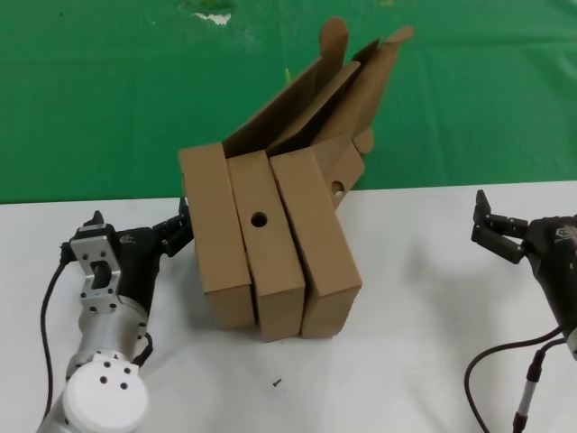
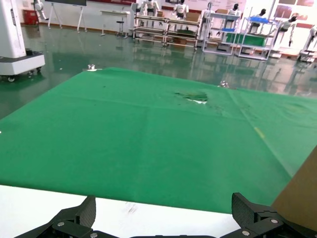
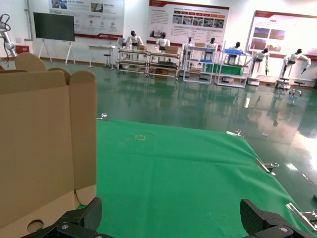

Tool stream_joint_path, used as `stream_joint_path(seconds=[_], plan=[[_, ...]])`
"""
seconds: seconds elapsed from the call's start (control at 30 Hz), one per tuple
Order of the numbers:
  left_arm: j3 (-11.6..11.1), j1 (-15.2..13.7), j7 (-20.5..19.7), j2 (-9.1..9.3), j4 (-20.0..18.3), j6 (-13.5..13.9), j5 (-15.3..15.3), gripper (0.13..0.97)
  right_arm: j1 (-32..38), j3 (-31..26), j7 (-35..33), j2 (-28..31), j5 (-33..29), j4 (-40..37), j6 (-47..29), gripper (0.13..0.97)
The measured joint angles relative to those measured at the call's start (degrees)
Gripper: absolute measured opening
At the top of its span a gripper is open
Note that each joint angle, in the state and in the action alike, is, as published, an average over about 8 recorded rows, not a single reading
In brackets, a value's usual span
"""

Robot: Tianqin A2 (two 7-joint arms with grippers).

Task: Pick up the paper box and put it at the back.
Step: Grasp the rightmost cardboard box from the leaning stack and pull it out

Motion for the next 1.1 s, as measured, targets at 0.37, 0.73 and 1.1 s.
stream_joint_path(seconds=[0.37,0.73,1.1], plan=[[5.08,-0.36,-6.62,-1.91,-1.86,-0.69,1.84,0.899,0.0,0.0,0.0,0.0,0.0,0.0,0.0,0.966],[4.37,-0.2,-6.04,-2.89,-1.9,-2.42,1.7,0.899,0.0,0.0,0.0,0.0,0.0,0.0,0.0,0.966],[-2.9,3.31,-0.52,-4.63,-5.55,-3.6,-1.53,0.924,0.0,0.0,0.0,0.0,0.0,0.0,0.0,0.966]])
